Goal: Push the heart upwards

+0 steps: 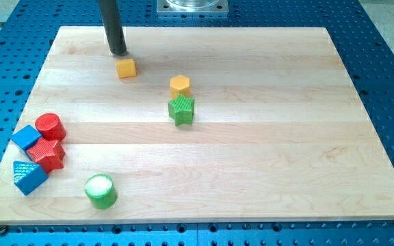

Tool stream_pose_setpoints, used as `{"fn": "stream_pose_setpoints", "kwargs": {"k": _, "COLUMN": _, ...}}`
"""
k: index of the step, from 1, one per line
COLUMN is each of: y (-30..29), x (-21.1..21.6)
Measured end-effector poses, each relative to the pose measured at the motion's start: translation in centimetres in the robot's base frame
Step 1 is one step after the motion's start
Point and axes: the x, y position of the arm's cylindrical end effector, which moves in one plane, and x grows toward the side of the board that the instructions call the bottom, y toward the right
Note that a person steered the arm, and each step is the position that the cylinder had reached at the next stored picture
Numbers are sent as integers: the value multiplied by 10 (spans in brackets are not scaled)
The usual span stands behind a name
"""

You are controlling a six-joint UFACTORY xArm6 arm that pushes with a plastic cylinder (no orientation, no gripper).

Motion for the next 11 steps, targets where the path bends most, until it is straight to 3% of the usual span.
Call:
{"fn": "stream_pose_setpoints", "kwargs": {"k": 1, "y": 1, "x": 9}}
{"fn": "stream_pose_setpoints", "kwargs": {"k": 2, "y": 40, "x": 7}}
{"fn": "stream_pose_setpoints", "kwargs": {"k": 4, "y": -10, "x": 70}}
{"fn": "stream_pose_setpoints", "kwargs": {"k": 5, "y": -4, "x": 70}}
{"fn": "stream_pose_setpoints", "kwargs": {"k": 6, "y": -95, "x": 115}}
{"fn": "stream_pose_setpoints", "kwargs": {"k": 7, "y": -63, "x": 139}}
{"fn": "stream_pose_setpoints", "kwargs": {"k": 9, "y": 56, "x": 87}}
{"fn": "stream_pose_setpoints", "kwargs": {"k": 10, "y": 9, "x": 108}}
{"fn": "stream_pose_setpoints", "kwargs": {"k": 11, "y": -28, "x": 89}}
